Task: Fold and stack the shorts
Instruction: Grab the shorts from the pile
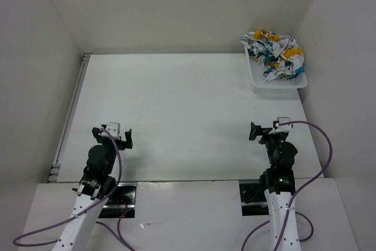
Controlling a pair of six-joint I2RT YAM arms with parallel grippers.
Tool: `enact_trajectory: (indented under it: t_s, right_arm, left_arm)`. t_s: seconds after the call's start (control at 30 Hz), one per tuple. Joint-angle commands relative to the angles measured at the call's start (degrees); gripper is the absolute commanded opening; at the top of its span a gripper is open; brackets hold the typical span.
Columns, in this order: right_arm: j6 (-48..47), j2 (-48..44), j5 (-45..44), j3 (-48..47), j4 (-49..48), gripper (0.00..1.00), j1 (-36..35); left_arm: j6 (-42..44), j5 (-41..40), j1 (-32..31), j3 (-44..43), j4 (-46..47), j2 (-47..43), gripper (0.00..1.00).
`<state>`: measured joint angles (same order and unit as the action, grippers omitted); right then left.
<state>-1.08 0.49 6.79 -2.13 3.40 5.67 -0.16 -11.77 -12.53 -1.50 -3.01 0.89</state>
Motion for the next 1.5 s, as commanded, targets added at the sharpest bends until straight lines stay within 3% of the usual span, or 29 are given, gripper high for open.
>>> enact_trajectory:
  t_s: [0.0,0.7,0.77,0.8,0.83,0.9,0.93,1.03,1.13,1.17,1.27,1.3,1.37,1.47]
  right_arm:
    - [0.5,-0.8,-0.8,2.3,-3.3,0.99,0.4]
    - [0.5,-0.8,-0.8,2.3,-3.3,0.99,0.4]
    - [0.5,-0.8,-0.8,2.3,-3.3,0.99,0.4]
    - [-1.1,-0.8,1.1,2.3,-4.4,0.99,0.4]
    - [-2.6,-0.8,3.6,2.3,-6.0,0.99,0.4]
    - [-3.7,-0.8,9.2,2.3,-9.8,0.99,0.4]
    - [-0.2,-0.8,9.2,1.8,-13.7,0.99,0.4]
    - [7.1,-0.8,7.3,0.9,-17.8,0.99,0.4]
    - [27.0,-0.8,3.1,0.4,-20.9,0.99,0.4]
    - [43.5,-0.8,1.5,0.4,-16.8,0.99,0.4]
    - [55.5,-0.8,6.7,-0.3,-9.7,0.99,0.4]
    - [65.1,-0.8,7.9,-0.9,-3.9,0.99,0.4]
    - [70.2,-0.8,13.0,-0.4,-2.0,0.99,0.4]
    - [72.7,-0.8,9.4,-3.8,-1.5,0.99,0.4]
  left_arm:
    - [0.2,-1.0,-0.8,0.7,1.8,-0.6,1.0]
    - [0.2,-8.8,-9.6,0.7,1.8,-0.6,1.0]
    - [0.2,-5.5,-9.6,-0.1,1.3,-0.6,1.0]
    - [0.2,2.3,-10.2,-0.9,-0.1,-0.6,1.0]
    - [0.2,4.8,-10.2,-0.9,-2.2,-0.6,1.0]
    - [0.2,3.8,-10.8,-0.9,-1.4,-1.1,1.0]
    - [0.2,-2.0,-10.8,-0.9,0.1,-1.1,1.0]
    - [0.2,-8.4,-10.8,-1.6,7.8,-1.1,1.0]
    - [0.2,-6.3,-10.8,-3.0,9.3,-1.1,1.0]
    - [0.2,-4.0,-10.8,-3.0,8.6,-1.1,1.0]
    - [0.2,-3.8,-10.8,-4.5,9.8,-1.1,1.0]
    - [0.2,-3.8,-10.8,-4.5,11.7,-0.6,1.0]
    - [0.2,-1.6,-10.8,-6.0,13.0,-0.6,1.0]
    - [0.2,1.7,-10.8,-6.6,14.2,0.5,1.0]
